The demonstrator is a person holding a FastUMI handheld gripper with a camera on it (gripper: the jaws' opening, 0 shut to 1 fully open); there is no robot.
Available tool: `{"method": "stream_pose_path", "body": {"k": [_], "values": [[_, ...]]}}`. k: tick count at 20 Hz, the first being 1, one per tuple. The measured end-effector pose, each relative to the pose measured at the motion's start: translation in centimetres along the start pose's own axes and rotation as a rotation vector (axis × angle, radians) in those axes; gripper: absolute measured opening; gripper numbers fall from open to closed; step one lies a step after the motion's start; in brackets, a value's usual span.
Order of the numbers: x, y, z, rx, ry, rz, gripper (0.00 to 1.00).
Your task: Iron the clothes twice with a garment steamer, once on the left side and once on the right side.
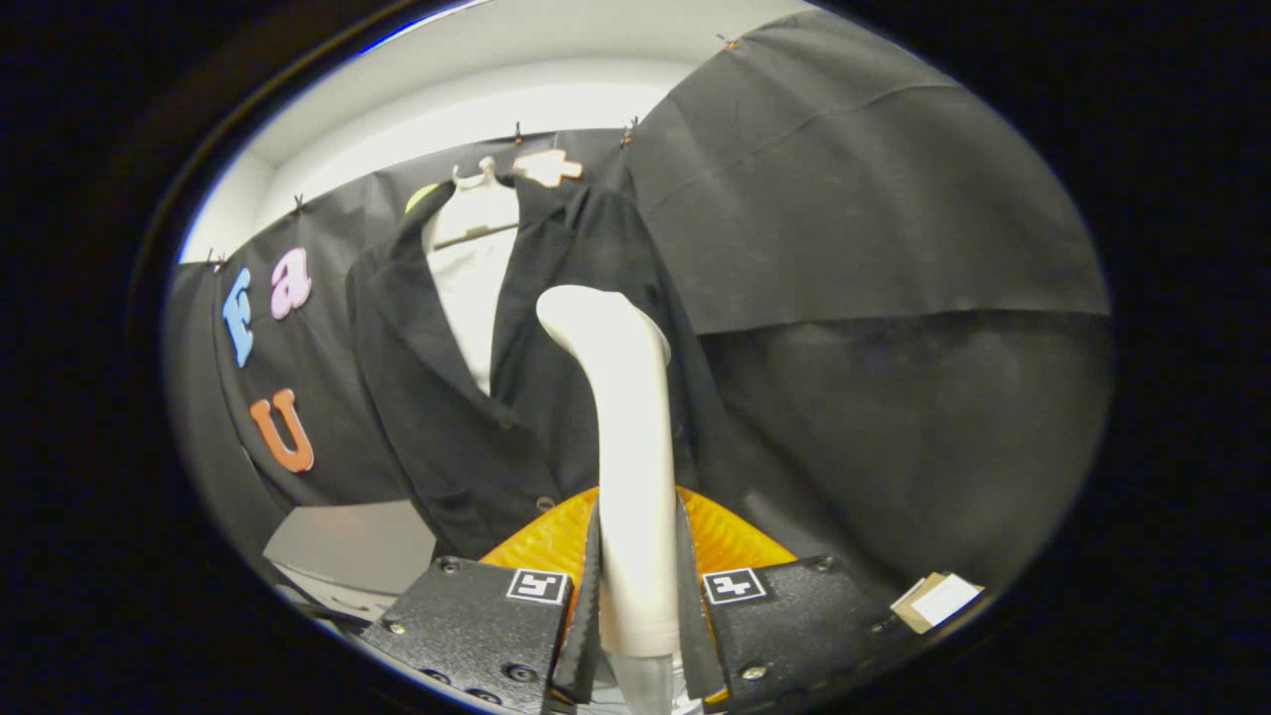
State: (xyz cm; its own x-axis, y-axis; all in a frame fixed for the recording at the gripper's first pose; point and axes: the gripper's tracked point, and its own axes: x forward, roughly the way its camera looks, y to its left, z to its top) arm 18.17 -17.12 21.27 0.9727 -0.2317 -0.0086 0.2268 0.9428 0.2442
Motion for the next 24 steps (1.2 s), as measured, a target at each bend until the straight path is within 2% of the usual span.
{"method": "stream_pose_path", "body": {"k": [6,10,16,24], "values": [[2.3,1.4,8.1,0.033,-0.140,0.019,0.36],[4.5,3.2,10.0,0.017,-0.169,0.028,0.36],[7.5,4.9,8.9,-0.041,-0.140,0.006,0.36],[7.6,4.7,5.1,-0.128,-0.107,-0.034,0.36]]}}
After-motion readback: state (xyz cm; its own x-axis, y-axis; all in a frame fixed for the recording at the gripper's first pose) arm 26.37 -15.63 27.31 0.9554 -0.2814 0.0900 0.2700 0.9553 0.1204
